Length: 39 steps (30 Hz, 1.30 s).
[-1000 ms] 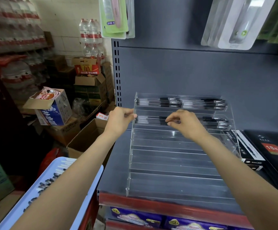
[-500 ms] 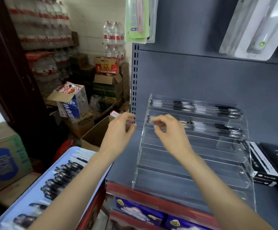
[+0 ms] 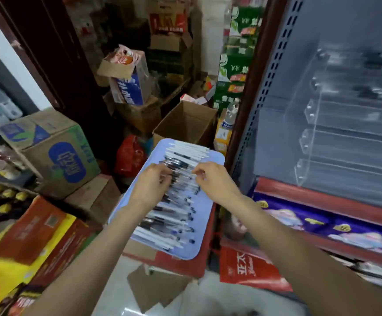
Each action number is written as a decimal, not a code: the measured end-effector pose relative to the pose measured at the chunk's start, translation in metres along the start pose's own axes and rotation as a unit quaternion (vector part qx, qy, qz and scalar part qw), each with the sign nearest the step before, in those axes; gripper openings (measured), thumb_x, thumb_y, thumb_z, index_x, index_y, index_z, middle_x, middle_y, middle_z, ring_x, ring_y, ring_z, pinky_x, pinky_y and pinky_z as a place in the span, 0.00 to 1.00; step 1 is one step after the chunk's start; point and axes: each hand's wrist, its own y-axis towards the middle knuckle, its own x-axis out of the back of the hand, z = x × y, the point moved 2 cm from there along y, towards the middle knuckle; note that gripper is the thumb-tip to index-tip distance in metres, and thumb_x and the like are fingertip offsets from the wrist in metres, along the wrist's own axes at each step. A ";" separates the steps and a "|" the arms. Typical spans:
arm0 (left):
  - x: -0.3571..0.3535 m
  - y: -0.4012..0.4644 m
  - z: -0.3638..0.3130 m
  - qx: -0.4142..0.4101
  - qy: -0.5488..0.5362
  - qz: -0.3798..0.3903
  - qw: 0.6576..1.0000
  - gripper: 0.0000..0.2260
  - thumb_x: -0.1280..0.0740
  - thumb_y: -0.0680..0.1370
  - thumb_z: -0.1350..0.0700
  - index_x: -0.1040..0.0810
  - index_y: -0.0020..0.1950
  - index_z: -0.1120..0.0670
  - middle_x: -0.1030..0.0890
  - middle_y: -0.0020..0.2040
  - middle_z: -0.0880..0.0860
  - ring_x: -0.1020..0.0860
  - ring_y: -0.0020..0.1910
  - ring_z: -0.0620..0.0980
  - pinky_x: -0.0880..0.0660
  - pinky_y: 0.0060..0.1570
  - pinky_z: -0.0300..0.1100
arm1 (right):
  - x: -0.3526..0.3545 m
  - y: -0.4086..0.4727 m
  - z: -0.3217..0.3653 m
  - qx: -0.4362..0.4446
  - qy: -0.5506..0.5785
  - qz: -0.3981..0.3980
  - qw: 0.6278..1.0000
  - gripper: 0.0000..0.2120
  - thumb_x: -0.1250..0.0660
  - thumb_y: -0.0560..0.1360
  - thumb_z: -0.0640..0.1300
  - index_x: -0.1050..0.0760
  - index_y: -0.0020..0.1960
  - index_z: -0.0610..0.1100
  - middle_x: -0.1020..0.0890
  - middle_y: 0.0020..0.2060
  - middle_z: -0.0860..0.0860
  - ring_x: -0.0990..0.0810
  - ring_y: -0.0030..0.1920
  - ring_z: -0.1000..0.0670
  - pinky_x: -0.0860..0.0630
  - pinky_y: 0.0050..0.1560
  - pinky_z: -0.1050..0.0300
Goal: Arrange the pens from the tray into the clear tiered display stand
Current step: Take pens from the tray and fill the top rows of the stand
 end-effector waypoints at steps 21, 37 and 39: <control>-0.028 0.025 0.110 -0.038 0.203 0.139 0.969 0.15 0.43 0.80 0.61 0.27 0.65 0.50 0.29 0.63 0.53 0.30 0.63 0.54 0.32 0.52 0.45 | -0.115 0.017 -0.020 -0.093 -0.197 0.061 0.974 0.10 0.42 0.79 0.38 0.30 0.60 0.40 0.30 0.56 0.42 0.33 0.60 0.42 0.27 0.46 0.50; -0.020 0.032 0.116 -0.007 -0.013 0.055 0.998 0.09 0.34 0.78 0.56 0.25 0.58 0.53 0.26 0.55 0.53 0.27 0.53 0.52 0.32 0.53 0.44 | -0.094 0.017 -0.019 -0.129 0.004 -0.021 0.991 0.12 0.41 0.79 0.37 0.23 0.46 0.29 0.21 0.39 0.30 0.22 0.40 0.34 0.23 0.43 0.42; -0.011 0.029 0.109 0.068 -0.135 0.007 0.989 0.18 0.33 0.77 0.55 0.30 0.65 0.57 0.29 0.55 0.52 0.28 0.51 0.49 0.33 0.50 0.37 | -0.088 0.013 -0.017 -0.125 0.054 -0.044 0.990 0.13 0.40 0.79 0.38 0.22 0.44 0.30 0.20 0.41 0.32 0.20 0.43 0.36 0.24 0.49 0.44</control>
